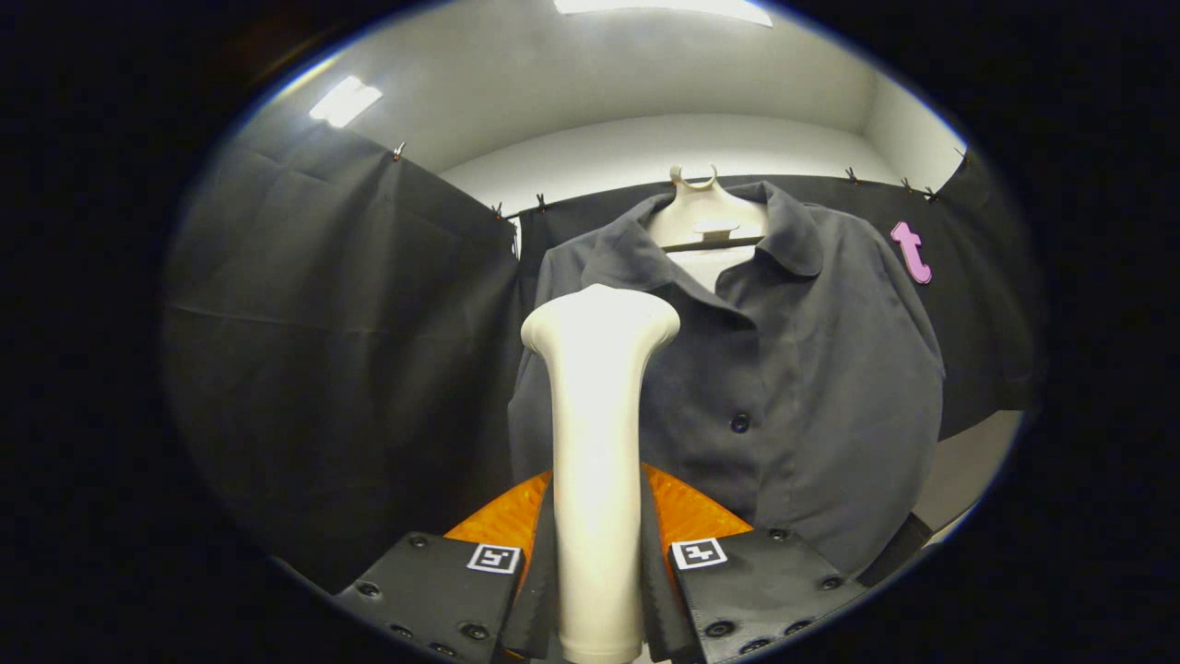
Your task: Iron the clothes twice with a garment steamer, once on the left side and once on the right side.
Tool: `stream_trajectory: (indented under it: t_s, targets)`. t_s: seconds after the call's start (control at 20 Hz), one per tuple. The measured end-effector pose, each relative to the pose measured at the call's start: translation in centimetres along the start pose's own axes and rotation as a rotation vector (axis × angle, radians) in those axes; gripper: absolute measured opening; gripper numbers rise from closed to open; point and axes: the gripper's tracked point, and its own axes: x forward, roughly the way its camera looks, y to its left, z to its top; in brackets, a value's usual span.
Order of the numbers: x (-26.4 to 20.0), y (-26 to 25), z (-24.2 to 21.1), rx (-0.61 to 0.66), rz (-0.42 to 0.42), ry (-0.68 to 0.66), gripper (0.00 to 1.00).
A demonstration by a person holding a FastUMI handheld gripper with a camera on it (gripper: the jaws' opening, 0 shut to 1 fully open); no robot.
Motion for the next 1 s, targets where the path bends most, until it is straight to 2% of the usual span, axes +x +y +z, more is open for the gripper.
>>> stream_trajectory:
  t_s: [0.35,1.0]
  targets:
    - [1.1,0.1,-3.2,-0.015,-0.013,0.057,0.45]
    - [-2.6,-0.9,-9.9,0.028,-0.051,0.194,0.46]
